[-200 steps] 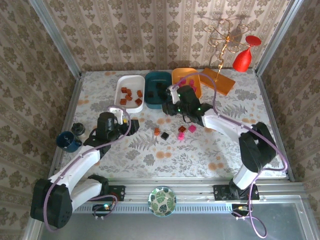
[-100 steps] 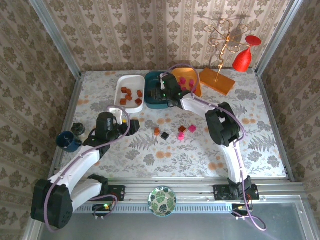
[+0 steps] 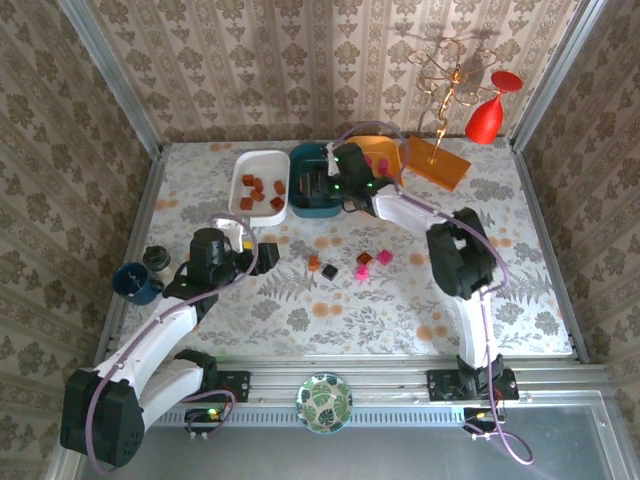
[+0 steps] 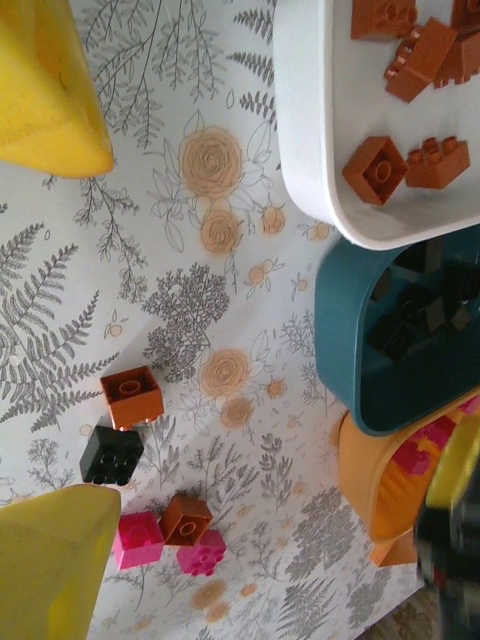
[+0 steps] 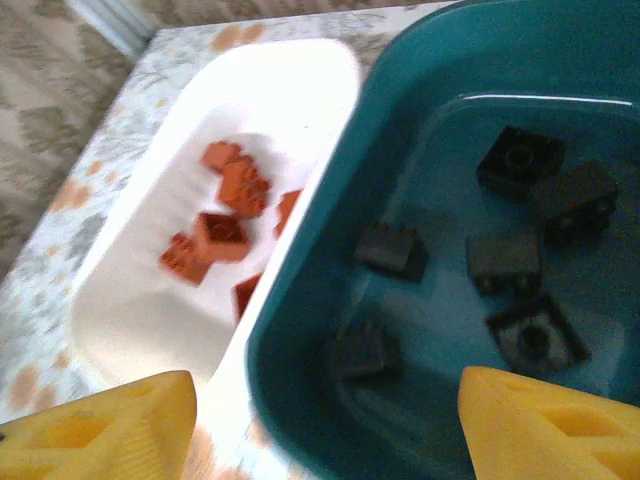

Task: Sort the legos into containers by color
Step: Place the lego in the container, then pick up the lego from the center of the table.

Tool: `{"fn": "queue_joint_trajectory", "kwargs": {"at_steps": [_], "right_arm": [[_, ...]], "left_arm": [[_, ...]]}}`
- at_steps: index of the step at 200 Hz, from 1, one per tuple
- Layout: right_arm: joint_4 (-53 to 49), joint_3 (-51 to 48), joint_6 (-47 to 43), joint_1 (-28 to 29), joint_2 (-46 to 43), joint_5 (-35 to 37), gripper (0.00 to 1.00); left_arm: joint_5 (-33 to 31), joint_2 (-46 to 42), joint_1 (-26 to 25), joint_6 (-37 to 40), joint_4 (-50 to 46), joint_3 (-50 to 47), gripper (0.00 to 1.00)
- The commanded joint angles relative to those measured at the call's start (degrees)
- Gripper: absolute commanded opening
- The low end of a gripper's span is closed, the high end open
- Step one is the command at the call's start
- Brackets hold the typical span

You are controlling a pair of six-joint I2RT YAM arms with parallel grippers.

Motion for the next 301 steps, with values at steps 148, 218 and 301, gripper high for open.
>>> {"fn": "queue_joint_trajectory", "kwargs": {"at_steps": [148,218,301], "right_arm": [[-3.4,-47.0,-12.7,1.1,-41.3,2.3,0.84],[7.4,-55.2,-16.2,1.6,-45.7,-6.1,0.95],[9.2,-57.4,-15.4,1.6,-47.3,-4.5,0.95]], "left_arm": [[-12.5,25.6,-18.4,1.5,0.3,11.2,0.78],[-17.8,39.4,-21.7,1.0,-3.1,20.3,0.64],[-16.9,46.6,-21.8,0.9,-2.8,23.8,0.42]]}}
